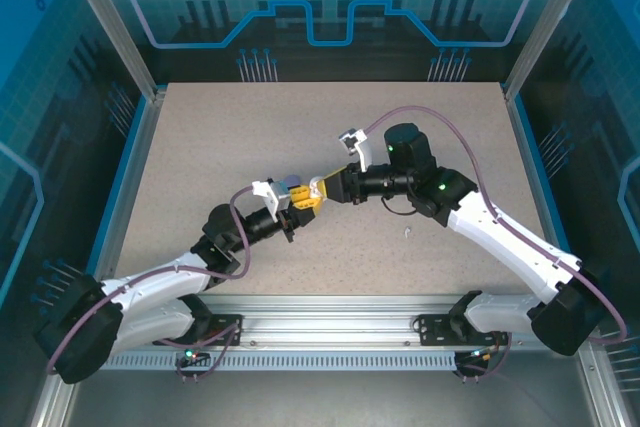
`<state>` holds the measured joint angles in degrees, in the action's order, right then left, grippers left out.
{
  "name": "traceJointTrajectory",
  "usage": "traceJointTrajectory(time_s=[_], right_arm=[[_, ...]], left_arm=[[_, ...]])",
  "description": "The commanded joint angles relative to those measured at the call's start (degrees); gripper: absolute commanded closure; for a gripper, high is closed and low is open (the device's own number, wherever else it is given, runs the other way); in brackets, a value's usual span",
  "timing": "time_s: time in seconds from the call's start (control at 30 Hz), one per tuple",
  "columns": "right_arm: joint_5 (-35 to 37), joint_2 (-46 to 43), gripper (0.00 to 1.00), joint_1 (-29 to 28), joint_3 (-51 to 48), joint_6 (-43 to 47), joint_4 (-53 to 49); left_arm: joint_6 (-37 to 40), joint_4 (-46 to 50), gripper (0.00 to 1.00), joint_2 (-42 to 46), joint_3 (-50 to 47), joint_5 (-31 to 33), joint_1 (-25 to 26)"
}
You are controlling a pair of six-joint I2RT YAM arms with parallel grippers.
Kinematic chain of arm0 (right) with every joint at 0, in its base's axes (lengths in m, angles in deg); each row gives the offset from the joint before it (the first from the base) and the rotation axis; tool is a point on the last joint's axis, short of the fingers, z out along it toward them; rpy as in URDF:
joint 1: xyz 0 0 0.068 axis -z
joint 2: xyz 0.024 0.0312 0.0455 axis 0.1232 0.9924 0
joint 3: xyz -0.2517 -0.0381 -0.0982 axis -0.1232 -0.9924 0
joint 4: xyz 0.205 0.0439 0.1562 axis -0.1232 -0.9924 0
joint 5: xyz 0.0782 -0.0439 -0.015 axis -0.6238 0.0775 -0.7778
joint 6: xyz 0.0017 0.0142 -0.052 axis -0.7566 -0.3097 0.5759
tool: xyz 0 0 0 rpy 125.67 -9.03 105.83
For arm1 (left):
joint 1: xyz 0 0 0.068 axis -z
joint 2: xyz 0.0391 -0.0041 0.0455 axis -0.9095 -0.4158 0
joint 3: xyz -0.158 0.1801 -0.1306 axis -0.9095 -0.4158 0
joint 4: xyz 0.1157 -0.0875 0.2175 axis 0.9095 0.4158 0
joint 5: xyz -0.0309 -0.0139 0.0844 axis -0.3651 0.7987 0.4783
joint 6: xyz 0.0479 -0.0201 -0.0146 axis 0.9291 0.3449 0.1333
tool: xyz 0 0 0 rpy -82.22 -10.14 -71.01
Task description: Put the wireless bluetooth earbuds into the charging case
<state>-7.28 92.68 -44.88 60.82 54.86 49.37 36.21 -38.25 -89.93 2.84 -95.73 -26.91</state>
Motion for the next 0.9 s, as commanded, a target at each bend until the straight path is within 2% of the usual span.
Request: traceJointTrajectory(time_s=[0.0, 0.33, 0.47, 0.7, 0.87], right_arm=[[-1.87, 0.54, 0.7, -0.29, 2.02, 0.45, -1.36], [-3.56, 1.5, 0.73, -1.04, 1.99, 1.55, -3.4], [-0.39, 0.07, 0.74, -0.16, 1.89, 1.82, -4.91], [7.89, -2.33, 0.73, 8.62, 3.34, 6.98, -24.7], [16.07, 0.4, 0.74, 14.98, 2.99, 6.82, -36.74]], left_arm=[[1.28, -0.44, 0.81, 0.97, 1.47, -1.06, 0.2], [1.78, -0.12, 0.8, 0.99, 1.98, -1.1, 0.21], [1.9, 0.37, 0.81, 1.23, 1.8, -0.63, 0.2], [4.29, 8.48, 0.81, 2.2, 3.03, 1.05, 0.2], [3.69, 8.44, 0.81, 1.13, 0.95, 1.36, 0.21]])
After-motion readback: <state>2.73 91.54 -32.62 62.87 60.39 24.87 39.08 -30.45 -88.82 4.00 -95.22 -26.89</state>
